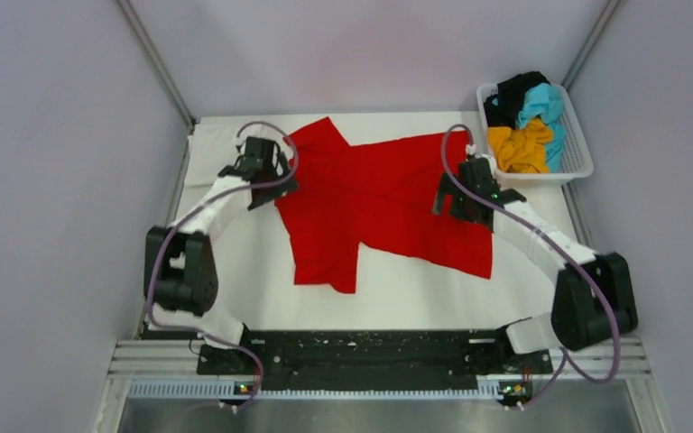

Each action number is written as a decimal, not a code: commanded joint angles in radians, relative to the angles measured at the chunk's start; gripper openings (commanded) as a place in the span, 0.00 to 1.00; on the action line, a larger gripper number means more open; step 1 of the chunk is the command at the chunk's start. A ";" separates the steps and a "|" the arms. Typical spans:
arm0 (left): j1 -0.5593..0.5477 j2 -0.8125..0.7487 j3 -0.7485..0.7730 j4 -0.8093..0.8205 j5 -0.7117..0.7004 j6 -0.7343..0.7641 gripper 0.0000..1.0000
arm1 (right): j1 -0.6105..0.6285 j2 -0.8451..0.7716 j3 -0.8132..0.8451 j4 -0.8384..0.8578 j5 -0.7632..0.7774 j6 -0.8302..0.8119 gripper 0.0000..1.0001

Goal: Fold and stack the t-shirts
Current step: Flatten out the tshirt

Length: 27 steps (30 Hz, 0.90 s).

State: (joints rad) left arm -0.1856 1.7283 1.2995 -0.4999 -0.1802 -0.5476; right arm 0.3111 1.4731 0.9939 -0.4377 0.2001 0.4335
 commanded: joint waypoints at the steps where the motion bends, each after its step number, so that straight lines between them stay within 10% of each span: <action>1: -0.005 -0.327 -0.329 0.059 0.080 -0.115 0.99 | -0.005 -0.243 -0.176 0.057 0.091 0.140 0.99; 9: -0.057 -0.624 -0.791 0.144 0.292 -0.233 0.96 | -0.007 -0.470 -0.458 0.112 0.105 0.327 0.99; 22: -0.264 -0.653 -0.894 0.119 0.245 -0.327 0.61 | -0.006 -0.523 -0.505 0.117 0.143 0.342 0.98; 27: -0.271 -0.535 -0.825 0.175 0.193 -0.345 0.04 | -0.007 -0.518 -0.516 0.118 0.141 0.344 0.98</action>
State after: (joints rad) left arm -0.4465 1.1072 0.4362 -0.3389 0.0875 -0.8658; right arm 0.3107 0.9638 0.4824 -0.3458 0.3218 0.7643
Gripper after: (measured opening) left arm 0.258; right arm 0.985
